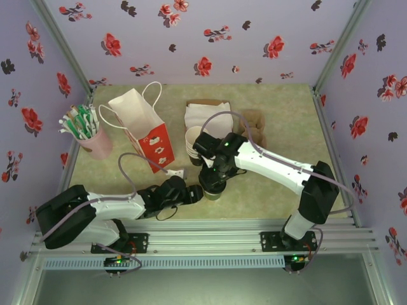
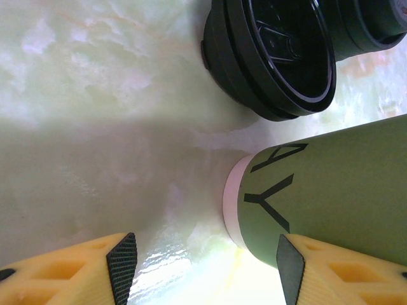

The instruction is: Pack the takeout coffee

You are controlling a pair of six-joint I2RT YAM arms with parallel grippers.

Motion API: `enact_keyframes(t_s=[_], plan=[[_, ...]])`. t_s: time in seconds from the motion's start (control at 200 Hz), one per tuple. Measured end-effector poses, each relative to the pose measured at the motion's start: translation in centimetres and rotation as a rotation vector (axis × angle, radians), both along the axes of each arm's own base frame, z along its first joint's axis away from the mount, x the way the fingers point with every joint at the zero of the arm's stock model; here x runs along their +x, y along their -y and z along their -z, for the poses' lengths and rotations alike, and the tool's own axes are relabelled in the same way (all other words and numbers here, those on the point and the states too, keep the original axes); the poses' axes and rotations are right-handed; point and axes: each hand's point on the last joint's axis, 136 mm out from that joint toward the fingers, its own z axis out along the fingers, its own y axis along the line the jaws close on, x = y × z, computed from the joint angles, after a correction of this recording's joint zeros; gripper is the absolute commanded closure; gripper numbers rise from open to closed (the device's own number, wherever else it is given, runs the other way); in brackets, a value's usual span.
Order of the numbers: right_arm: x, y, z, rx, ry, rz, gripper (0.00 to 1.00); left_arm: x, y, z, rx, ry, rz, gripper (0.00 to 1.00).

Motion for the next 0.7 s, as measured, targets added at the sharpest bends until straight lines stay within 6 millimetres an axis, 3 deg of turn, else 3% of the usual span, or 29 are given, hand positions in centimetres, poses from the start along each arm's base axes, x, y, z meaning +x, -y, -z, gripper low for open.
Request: enact_keyframes(t_s=[0.7], plan=[[-0.1,-0.1,1.0,-0.05,-0.006,-0.015,0.36,0.1,0.1,0.1,0.005,0.0,0.002,0.38]])
